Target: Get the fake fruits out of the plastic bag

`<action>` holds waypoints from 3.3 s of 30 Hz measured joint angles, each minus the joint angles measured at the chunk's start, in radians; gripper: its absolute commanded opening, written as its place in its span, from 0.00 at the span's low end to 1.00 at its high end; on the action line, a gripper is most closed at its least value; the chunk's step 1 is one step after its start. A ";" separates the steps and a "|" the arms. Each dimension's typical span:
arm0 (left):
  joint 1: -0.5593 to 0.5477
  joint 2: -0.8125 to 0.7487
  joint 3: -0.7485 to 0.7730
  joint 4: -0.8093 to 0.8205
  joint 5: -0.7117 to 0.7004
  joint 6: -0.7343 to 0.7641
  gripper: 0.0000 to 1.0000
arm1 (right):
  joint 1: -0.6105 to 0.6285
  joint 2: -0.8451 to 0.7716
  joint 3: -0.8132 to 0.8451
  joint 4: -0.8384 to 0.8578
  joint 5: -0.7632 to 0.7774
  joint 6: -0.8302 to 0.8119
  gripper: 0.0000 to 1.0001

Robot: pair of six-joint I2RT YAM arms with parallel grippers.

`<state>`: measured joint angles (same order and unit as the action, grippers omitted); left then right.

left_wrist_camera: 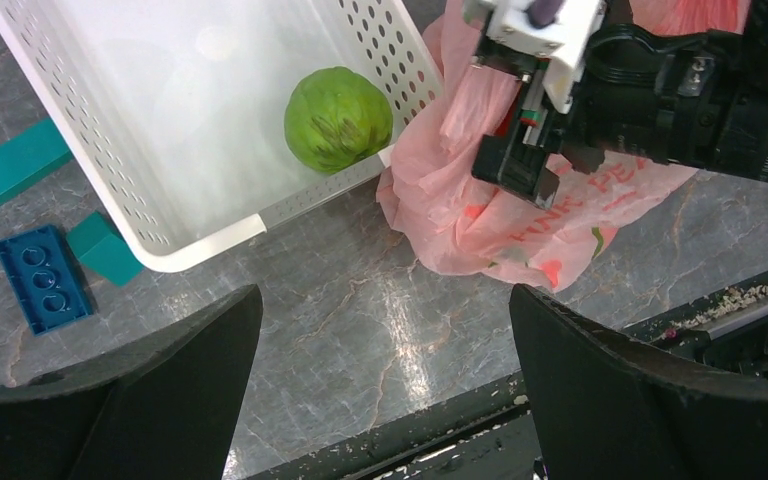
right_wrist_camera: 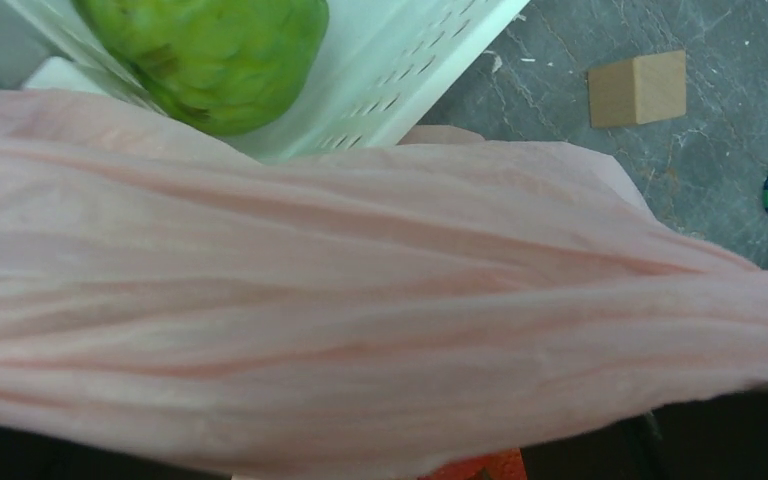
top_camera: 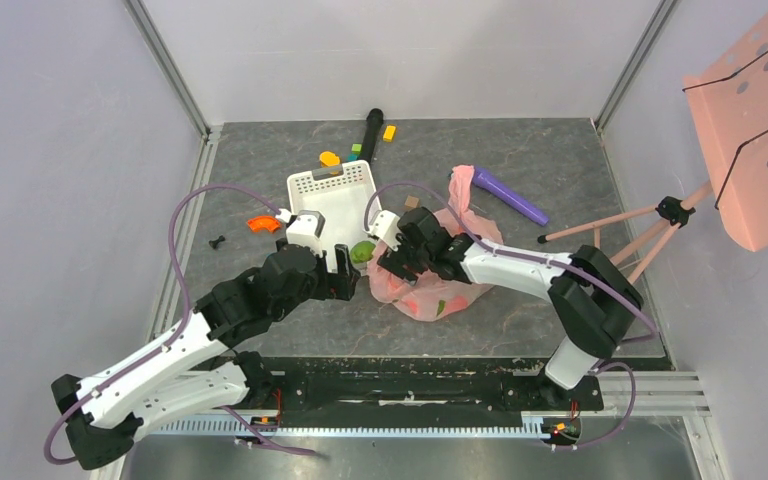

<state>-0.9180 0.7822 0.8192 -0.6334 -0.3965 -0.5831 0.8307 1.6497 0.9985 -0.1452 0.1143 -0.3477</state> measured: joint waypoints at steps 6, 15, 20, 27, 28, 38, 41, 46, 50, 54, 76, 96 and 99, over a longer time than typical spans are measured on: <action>0.014 0.000 -0.003 0.000 0.015 0.005 1.00 | 0.000 0.076 0.051 -0.018 0.039 -0.043 0.85; 0.030 -0.023 -0.009 -0.002 0.033 0.005 1.00 | 0.000 0.169 0.108 -0.022 0.073 -0.063 0.68; 0.038 -0.039 -0.011 -0.002 0.034 0.005 1.00 | 0.000 0.167 0.108 -0.022 0.091 -0.042 0.48; 0.042 -0.038 -0.016 -0.001 0.041 0.005 1.00 | -0.001 0.093 0.094 -0.089 0.072 0.004 0.44; 0.042 -0.038 -0.016 -0.001 0.042 0.005 1.00 | -0.001 0.075 0.093 -0.101 0.067 0.010 0.44; 0.046 -0.038 -0.020 0.000 0.059 0.005 1.00 | -0.001 -0.147 0.073 -0.246 0.023 0.083 0.47; 0.046 -0.035 -0.020 0.001 0.065 0.005 1.00 | -0.002 -0.182 0.064 -0.288 0.021 0.105 0.48; 0.046 -0.025 -0.021 0.031 0.140 0.006 1.00 | -0.001 -0.244 -0.008 -0.306 0.000 0.169 0.48; 0.046 -0.022 -0.043 0.132 0.278 0.006 1.00 | -0.001 -0.302 -0.129 -0.251 -0.039 0.249 0.48; 0.045 0.003 -0.100 0.257 0.410 0.005 1.00 | -0.002 -0.320 -0.190 -0.206 -0.061 0.337 0.49; -0.032 0.287 -0.171 0.510 0.431 0.013 0.11 | -0.003 -0.340 -0.212 -0.103 -0.203 0.466 0.54; -0.004 0.273 -0.195 0.497 0.299 -0.021 0.02 | -0.001 -0.539 -0.302 -0.096 -0.184 0.449 0.64; -0.004 0.273 -0.204 0.515 0.299 -0.030 0.02 | -0.001 -0.563 -0.303 -0.111 -0.158 0.449 0.63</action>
<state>-0.9222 1.0550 0.6151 -0.1188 -0.0971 -0.6132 0.8295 1.0866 0.6952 -0.2562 -0.0433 0.1013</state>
